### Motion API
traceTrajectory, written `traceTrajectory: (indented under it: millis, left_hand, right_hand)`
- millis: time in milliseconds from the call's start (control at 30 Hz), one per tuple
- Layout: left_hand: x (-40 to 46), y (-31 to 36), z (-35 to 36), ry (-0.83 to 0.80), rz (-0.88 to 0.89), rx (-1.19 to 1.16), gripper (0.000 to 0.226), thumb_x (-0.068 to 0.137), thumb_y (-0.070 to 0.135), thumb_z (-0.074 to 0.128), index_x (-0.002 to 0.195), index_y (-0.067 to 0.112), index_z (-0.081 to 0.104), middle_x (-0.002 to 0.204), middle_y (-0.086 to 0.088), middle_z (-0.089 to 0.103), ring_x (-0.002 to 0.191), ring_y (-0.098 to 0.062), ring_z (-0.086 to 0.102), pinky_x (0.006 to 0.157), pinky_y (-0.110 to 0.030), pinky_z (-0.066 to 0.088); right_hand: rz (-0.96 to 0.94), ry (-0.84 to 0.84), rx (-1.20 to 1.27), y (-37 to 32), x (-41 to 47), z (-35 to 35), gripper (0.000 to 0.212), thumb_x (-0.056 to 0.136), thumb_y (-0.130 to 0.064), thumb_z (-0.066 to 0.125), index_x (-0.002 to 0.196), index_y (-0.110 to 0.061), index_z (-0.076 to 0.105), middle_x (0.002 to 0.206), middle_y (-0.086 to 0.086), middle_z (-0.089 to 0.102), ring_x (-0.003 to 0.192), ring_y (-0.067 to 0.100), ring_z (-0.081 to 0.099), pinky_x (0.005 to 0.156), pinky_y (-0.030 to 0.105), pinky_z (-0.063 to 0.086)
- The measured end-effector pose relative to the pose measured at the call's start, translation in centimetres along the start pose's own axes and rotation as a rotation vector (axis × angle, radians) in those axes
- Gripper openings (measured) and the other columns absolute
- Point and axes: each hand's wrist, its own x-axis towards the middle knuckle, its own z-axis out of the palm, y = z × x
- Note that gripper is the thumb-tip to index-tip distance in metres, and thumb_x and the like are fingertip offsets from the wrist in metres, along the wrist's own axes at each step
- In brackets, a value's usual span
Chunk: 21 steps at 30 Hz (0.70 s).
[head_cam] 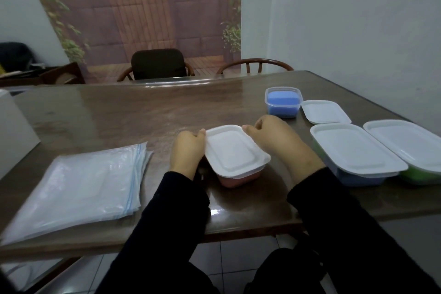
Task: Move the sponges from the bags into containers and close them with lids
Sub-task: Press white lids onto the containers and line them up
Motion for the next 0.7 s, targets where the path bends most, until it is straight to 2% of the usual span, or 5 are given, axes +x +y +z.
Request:
traceTrajectory:
  millis: [167,267,333,433,700]
  left_hand:
    - [-1.1,-1.1,-1.2,-0.015,0.019,0.207,0.047,0.091,0.035,0.043,0.055,0.007,0.054,0.061,-0.009,0.062,0.060,-0.028,0.060,0.062,-0.033,0.051]
    - [-2.1,-0.1,-1.8,-0.041,0.078,0.453,0.032,0.087,0.027,0.041,0.061,0.011,0.049,0.068,-0.008,0.054,0.067,-0.028,0.051,0.062,-0.031,0.039]
    - [-2.2,1.1,-1.8,-0.066,0.143,0.490,0.027,0.090,0.024,0.036,0.094,0.007,0.057,0.105,-0.016,0.059,0.099,-0.033,0.053,0.077,-0.036,0.039]
    - [-1.9,2.1,-0.8,-0.249,0.332,0.531,0.053,0.097,0.029,0.027,0.148,0.017,0.022,0.158,-0.002,0.016,0.146,-0.019,0.013,0.116,-0.042,0.014]
    - [-2.0,1.9,0.0,-0.462,0.418,0.653,0.055,0.101,0.032,0.019,0.151,0.014,0.003,0.160,0.000,-0.006,0.147,-0.011,-0.005,0.120,-0.036,0.000]
  right_hand:
    - [-0.069,-0.052,-0.099,0.5,-3.0,1.0,0.037,0.093,-0.018,0.037,0.127,-0.011,0.050,0.130,0.012,0.050,0.118,0.030,0.049,0.097,0.038,0.042]
    - [-0.068,-0.065,-0.046,0.7,-2.8,0.9,0.052,0.090,-0.003,0.035,0.138,-0.018,0.044,0.139,0.007,0.048,0.125,0.026,0.047,0.102,0.035,0.040]
    - [-0.088,-0.089,0.009,0.8,-2.2,0.7,0.059,0.087,0.002,0.035,0.139,-0.023,0.045,0.141,0.004,0.049,0.124,0.023,0.049,0.101,0.030,0.040]
    - [-0.157,-0.137,0.014,0.8,-1.4,0.5,0.063,0.084,0.008,0.033,0.135,-0.026,0.051,0.140,0.000,0.051,0.121,0.020,0.051,0.091,0.022,0.039]
    - [-0.326,-0.018,-0.239,0.5,-1.9,2.2,0.041,0.098,-0.024,0.034,0.136,-0.015,0.046,0.142,0.004,0.047,0.130,0.020,0.042,0.113,0.035,0.024]
